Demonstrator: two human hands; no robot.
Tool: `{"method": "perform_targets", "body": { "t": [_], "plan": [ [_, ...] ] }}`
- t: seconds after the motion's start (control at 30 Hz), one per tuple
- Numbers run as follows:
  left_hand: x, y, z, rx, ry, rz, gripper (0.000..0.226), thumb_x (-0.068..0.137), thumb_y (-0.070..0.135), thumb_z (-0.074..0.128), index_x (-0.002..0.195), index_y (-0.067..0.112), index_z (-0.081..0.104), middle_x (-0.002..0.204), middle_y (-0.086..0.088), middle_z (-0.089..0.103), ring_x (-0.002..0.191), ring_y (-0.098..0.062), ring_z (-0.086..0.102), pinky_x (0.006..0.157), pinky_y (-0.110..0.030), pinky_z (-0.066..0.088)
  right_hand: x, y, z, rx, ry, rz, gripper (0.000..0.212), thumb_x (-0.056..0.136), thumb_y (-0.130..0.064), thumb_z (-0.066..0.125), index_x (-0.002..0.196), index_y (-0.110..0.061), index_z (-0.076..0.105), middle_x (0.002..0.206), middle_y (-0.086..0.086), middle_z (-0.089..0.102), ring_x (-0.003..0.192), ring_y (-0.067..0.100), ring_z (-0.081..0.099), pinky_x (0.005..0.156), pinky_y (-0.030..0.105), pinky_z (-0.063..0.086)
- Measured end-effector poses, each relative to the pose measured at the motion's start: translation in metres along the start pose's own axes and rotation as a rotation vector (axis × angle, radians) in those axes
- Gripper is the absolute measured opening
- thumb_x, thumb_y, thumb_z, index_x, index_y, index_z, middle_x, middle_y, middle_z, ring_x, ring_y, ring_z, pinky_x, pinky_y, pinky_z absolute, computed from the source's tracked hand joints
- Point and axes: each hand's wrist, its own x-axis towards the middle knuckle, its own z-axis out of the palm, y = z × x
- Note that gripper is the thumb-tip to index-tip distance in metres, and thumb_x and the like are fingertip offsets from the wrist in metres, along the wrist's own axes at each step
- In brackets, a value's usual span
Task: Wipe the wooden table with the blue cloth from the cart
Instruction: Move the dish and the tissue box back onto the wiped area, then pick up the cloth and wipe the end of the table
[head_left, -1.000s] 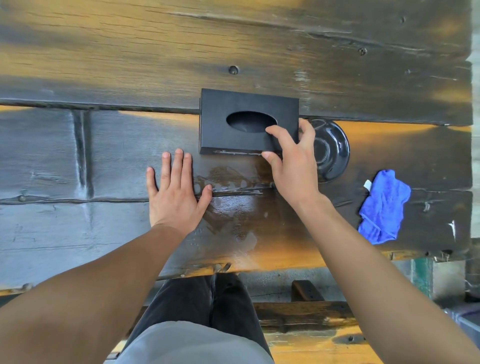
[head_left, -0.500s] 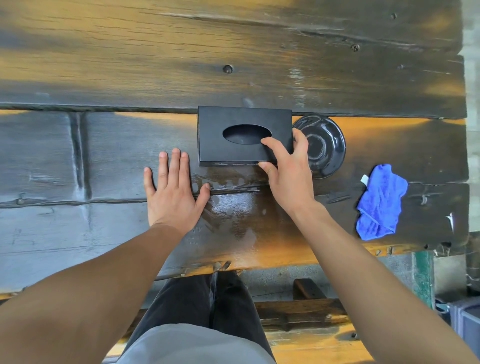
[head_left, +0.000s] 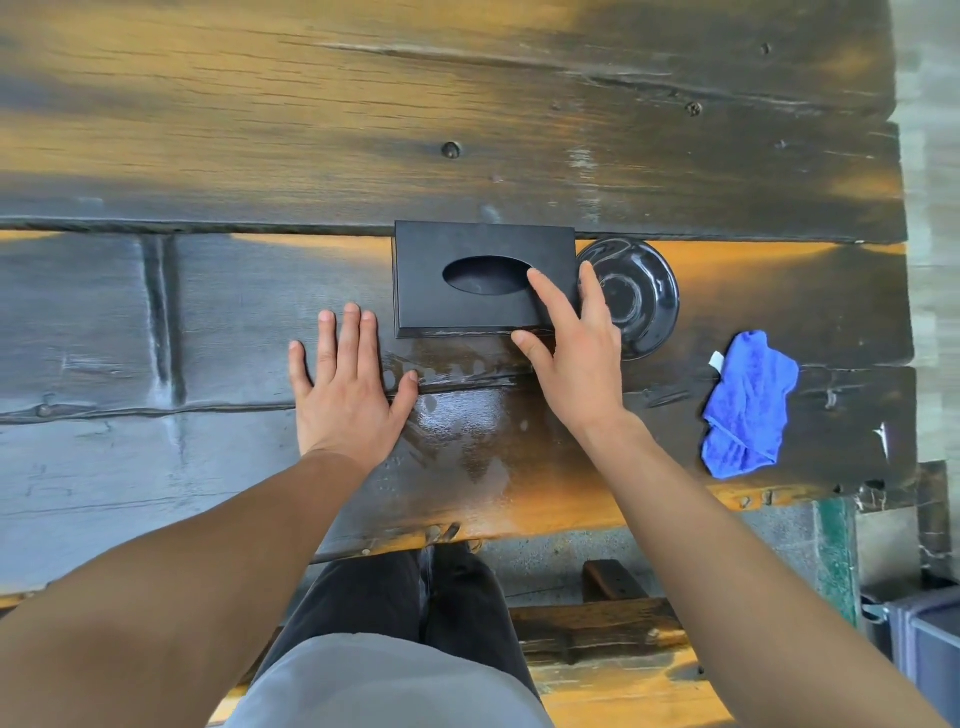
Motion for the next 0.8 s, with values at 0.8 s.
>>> {"method": "perform_targets", "body": {
  "t": [0.8],
  "plan": [
    [-0.024, 0.056, -0.058, -0.142, -0.078, -0.015, 0.036, 0.092, 0.039, 0.063, 0.112, 0.010, 0.062, 0.118, -0.013, 0.053, 0.113, -0.039, 0.048, 0.099, -0.055, 0.037, -0.119, 0.156, -0.041, 0.060, 0.111, 0.505, 0.046, 0.100, -0.038, 0.052, 0.142, -0.022, 0.055, 0.158, 0.003, 0.042, 0.145, 0.025, 0.037, 0.112, 0.050, 0.037]
  ]
}}
